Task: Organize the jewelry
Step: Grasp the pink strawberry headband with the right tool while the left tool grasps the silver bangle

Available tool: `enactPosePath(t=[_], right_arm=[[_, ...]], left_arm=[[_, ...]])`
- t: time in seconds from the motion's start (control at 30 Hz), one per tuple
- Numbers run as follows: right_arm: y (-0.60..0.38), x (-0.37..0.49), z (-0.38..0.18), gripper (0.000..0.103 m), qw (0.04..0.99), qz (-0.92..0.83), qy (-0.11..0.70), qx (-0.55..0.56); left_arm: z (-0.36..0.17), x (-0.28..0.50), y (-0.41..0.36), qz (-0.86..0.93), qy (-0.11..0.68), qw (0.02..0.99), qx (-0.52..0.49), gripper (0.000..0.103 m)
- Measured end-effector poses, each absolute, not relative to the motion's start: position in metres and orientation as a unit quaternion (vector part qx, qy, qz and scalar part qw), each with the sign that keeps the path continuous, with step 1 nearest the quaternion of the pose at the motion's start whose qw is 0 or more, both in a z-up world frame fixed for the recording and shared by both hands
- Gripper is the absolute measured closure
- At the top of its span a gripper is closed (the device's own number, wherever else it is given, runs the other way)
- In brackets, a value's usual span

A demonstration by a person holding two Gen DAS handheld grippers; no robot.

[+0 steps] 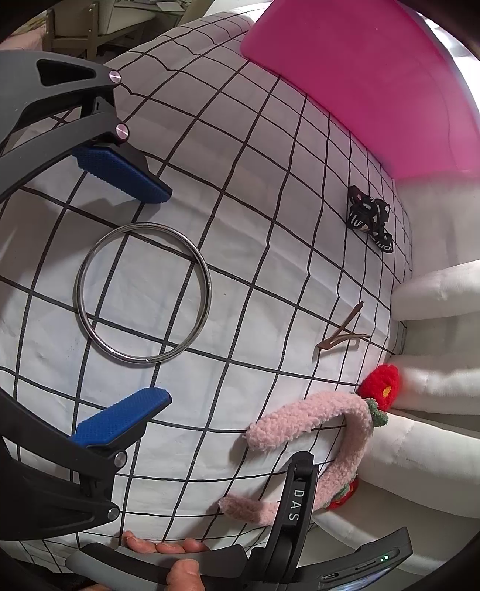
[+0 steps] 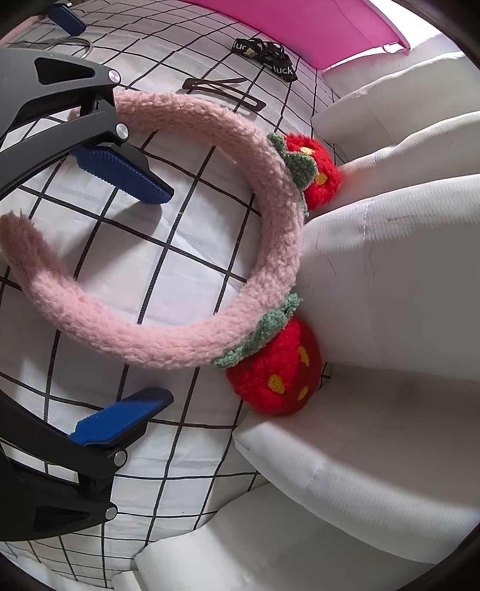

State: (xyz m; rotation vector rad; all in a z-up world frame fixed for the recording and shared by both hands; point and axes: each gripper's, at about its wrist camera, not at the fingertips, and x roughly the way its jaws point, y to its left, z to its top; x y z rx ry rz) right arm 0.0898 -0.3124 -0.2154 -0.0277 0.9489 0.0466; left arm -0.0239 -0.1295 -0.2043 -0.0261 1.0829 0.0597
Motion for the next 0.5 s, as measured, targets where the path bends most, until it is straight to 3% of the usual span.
enactPosePath(t=[0.1, 0.27, 0.33, 0.4, 0.5], right_arm=[[-0.313, 0.091, -0.215, 0.009, 0.887, 0.016, 0.46, -0.01], [-0.302, 0.098, -0.214, 0.014, 0.886, 0.021, 0.463, -0.008], [-0.298, 0.094, -0.211, 0.036, 0.89, 0.025, 0.456, -0.013], [-0.295, 0.091, -0.209, 0.051, 0.891, 0.023, 0.453, -0.013], [-0.294, 0.087, -0.207, 0.089, 0.894, 0.013, 0.447, -0.019]], left_arm=[[-0.204, -0.023, -0.13, 0.026, 0.517, 0.855, -0.01, 0.007], [-0.201, -0.027, -0.132, 0.017, 0.515, 0.857, -0.008, 0.019], [-0.199, -0.028, -0.132, 0.014, 0.514, 0.858, -0.009, 0.023], [-0.198, -0.03, -0.132, 0.014, 0.511, 0.859, -0.01, 0.028], [-0.196, -0.032, -0.132, 0.01, 0.508, 0.861, -0.009, 0.032]])
